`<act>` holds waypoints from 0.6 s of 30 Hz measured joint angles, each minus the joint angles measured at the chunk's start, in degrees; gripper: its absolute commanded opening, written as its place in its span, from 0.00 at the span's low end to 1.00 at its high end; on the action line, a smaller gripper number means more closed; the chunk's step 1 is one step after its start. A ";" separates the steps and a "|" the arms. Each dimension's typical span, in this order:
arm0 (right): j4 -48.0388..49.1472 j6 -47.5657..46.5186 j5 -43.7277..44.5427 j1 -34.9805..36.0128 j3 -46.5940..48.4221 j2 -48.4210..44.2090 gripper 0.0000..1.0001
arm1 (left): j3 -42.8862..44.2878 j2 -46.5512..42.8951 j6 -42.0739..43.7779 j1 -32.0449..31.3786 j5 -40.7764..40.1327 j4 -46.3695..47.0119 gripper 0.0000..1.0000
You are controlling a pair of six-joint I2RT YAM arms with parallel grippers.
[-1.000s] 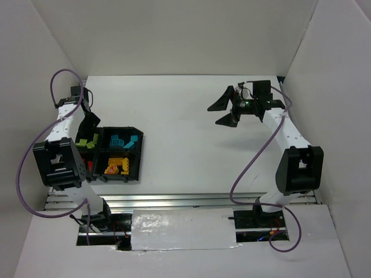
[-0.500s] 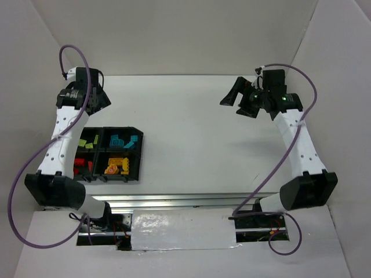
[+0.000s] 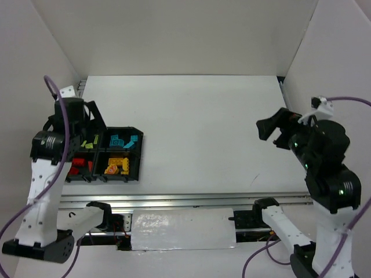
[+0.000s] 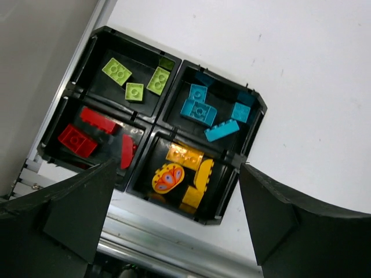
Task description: Sort the legos into containers by color
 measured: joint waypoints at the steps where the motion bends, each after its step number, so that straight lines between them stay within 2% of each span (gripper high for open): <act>1: -1.18 -0.13 0.72 0.13 -0.28 -2.25 1.00 | -0.55 -2.21 0.48 0.00 0.59 -0.70 0.99; 6: -5.95 -0.52 2.64 1.20 -1.90 -11.39 1.00 | -3.28 -14.60 3.93 -1.57 4.42 -2.97 0.99; 12: -11.58 -0.50 2.29 2.60 -4.37 -23.32 1.00 | -13.55 -32.17 4.90 -3.02 10.64 -4.35 0.99; 18: -15.56 -0.04 1.29 4.07 -6.19 -32.54 1.00 | -15.96 -41.62 3.72 -3.32 13.70 -5.25 1.00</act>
